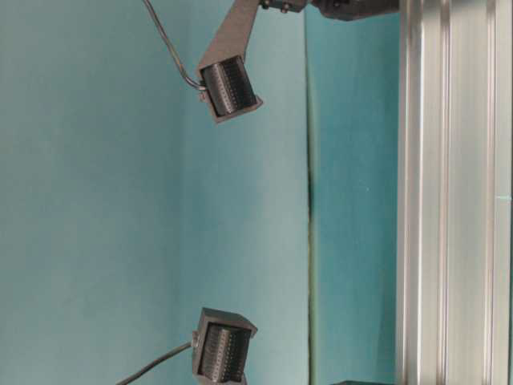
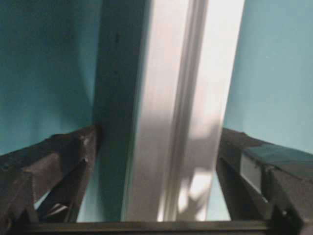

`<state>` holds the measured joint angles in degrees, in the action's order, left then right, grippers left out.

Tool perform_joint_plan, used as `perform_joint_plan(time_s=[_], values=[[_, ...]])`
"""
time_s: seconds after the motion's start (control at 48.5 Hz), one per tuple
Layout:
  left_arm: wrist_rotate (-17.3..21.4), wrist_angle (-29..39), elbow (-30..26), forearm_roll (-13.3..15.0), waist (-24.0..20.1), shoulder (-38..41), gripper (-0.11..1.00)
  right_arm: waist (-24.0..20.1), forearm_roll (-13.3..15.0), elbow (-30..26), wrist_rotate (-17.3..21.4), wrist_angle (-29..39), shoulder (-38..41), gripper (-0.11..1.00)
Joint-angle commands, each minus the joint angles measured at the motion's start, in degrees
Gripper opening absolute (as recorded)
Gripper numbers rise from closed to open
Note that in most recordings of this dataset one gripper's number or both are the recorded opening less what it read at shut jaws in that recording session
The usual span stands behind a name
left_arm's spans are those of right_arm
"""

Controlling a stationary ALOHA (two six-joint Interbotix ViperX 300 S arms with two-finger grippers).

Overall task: Lift the metal rail with both hands and move it towards you.
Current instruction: 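Lower the rail onto the table near the pale strip, then open both grippers and raise them off the rail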

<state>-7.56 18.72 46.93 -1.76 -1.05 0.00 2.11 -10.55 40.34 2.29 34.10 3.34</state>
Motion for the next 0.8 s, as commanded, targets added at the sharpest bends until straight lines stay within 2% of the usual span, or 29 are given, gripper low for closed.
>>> perform_joint_plan(time_s=[0.0,0.288,0.495,0.783], values=[[0.1,-0.2,-0.6,-0.2,-0.1,-0.4,0.96,-0.3,-0.3,-0.1,0.7,-0.3,0.1,0.99],[0.2,0.0,-0.8,-0.2,-0.1,-1.4,0.96,-0.3,0.1,-0.6,0.9,-1.2,-1.2,0.99],[0.3,1.6,-0.7,-0.2,0.0,-7.6,0.96,-0.3,0.4,-1.3,0.8,-1.1,-5.8,0.99],[3.1,5.3,-0.9,-0.2,0.0,-14.5,0.96,-0.2,0.7,-0.7,0.9,-0.8,-12.4,0.99]])
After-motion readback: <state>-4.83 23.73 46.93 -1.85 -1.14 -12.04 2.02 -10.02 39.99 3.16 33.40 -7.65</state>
